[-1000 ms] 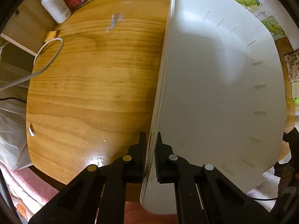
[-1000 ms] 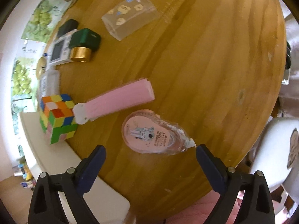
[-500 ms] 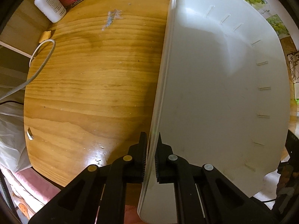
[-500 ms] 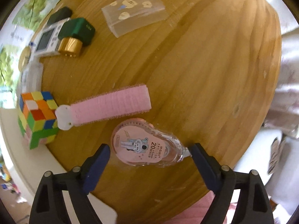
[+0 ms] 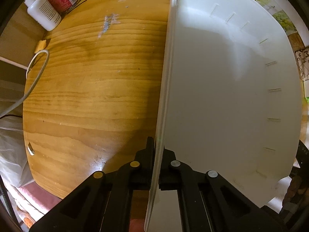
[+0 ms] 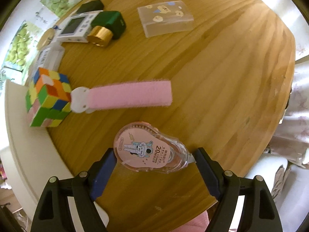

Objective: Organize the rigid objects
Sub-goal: 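Grasp the pink correction-tape dispenser with the right gripper while left holds bin, then carry the tape dispenser into the white bin and open the right gripper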

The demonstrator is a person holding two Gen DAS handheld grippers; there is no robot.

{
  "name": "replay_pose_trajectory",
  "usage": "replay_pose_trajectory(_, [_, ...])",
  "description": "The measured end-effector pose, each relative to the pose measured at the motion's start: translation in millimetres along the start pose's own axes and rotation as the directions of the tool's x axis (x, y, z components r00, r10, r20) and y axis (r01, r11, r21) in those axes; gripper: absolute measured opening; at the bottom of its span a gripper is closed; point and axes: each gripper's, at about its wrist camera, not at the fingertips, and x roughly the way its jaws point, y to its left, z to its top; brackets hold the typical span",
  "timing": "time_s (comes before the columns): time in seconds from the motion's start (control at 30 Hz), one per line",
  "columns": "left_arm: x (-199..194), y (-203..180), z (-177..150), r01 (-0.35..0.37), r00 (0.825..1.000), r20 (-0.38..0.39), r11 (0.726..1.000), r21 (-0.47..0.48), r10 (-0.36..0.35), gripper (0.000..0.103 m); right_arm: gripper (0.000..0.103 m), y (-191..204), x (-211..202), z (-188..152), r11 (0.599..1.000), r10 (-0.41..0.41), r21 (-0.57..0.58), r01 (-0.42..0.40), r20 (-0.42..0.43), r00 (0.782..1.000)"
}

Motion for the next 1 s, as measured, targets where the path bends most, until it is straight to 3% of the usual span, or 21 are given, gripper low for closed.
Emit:
replay_pose_trajectory(0.27, [6, 1, 7, 0.004, 1.000, -0.005, 1.000, 0.005, -0.004, 0.002, 0.083, 22, -37, -30, 0.992, 0.091, -0.103, -0.074, 0.169, 0.981])
replay_pose_trajectory(0.4, [4, 1, 2, -0.002, 1.000, 0.005, 1.000, 0.013, 0.002, 0.002, 0.083, 31, -70, -39, 0.974, 0.162, -0.202, -0.106, 0.288, 0.944])
replay_pose_trajectory(0.5, [-4, -4, -6, -0.001, 1.000, 0.011, 1.000, 0.015, 0.001, 0.002, 0.083, 37, -95, -43, 0.949, 0.236, -0.287, -0.131, 0.370, 0.898])
replay_pose_trajectory(0.67, [-8, -3, -12, 0.006, 1.000, 0.026, 1.000, 0.018, -0.007, 0.002, 0.083, 49, -124, -50, 0.878, 0.390, -0.435, -0.201, 0.402, 0.828])
replay_pose_trajectory(0.77, [-11, -3, -15, 0.004, 0.999, 0.035, 1.000, 0.027, -0.005, 0.003, 0.083, 57, -130, -60, 0.830, 0.454, -0.514, -0.219, 0.391, 0.801])
replay_pose_trajectory(1.0, [-14, -2, -22, 0.008, 0.999, 0.037, 0.999, 0.047, -0.009, 0.003, 0.083, 83, -138, -92, 0.696, 0.554, -0.688, -0.206, 0.332, 0.763])
